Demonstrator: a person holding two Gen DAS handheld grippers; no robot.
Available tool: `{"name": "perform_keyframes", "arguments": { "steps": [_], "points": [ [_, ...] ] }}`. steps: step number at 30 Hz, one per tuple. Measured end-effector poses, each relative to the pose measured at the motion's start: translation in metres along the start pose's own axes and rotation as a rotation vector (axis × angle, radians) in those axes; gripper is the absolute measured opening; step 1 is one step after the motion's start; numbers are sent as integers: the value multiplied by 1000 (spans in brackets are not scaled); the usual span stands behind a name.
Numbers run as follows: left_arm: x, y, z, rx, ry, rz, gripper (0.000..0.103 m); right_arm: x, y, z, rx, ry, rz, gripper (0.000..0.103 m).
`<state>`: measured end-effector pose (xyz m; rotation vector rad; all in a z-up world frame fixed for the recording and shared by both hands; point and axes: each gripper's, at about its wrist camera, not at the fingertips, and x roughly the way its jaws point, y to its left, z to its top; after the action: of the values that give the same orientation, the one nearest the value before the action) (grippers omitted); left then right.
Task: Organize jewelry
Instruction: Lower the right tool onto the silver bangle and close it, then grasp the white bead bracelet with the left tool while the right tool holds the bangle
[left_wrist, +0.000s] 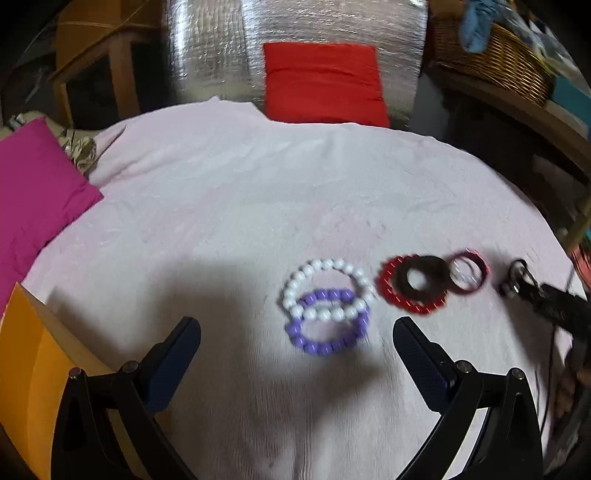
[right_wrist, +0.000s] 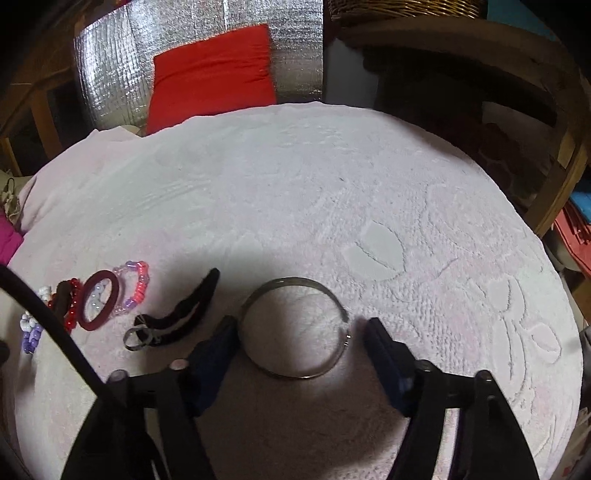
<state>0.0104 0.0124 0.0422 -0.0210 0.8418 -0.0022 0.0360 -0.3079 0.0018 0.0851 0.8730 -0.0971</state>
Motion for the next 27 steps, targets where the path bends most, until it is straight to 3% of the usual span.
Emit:
{"name": "perform_keyframes", "arguments": {
  "steps": [2,7,11,14,17,20,22,27],
  "points": [
    [6,-1,4,6,-4,24,103,0,1,-1,2,-1,10,64],
    [7,-9,5,38,9,114,103,2,-5,0,15,1,46,63],
    [17,-14,2,216,-47,213,103,0,-16,-1,26,4,101,63],
    [31,3,3,198,-11,200,103,-2,-25,-2,42,7,139,63],
    [30,18,7,172,-30,164,103,-7,-31,-2,59,12,154,63],
    [21,27,8,140,-43,76,103,-13,-38,-3,93,20,176,63],
    [14,23,9,141,-66,20,103,-20,-44,-4,120,12,201,63],
    [25,-5,11,212,-47,34,103,-28,-48,-5,155,0,217,63]
  ]
}}
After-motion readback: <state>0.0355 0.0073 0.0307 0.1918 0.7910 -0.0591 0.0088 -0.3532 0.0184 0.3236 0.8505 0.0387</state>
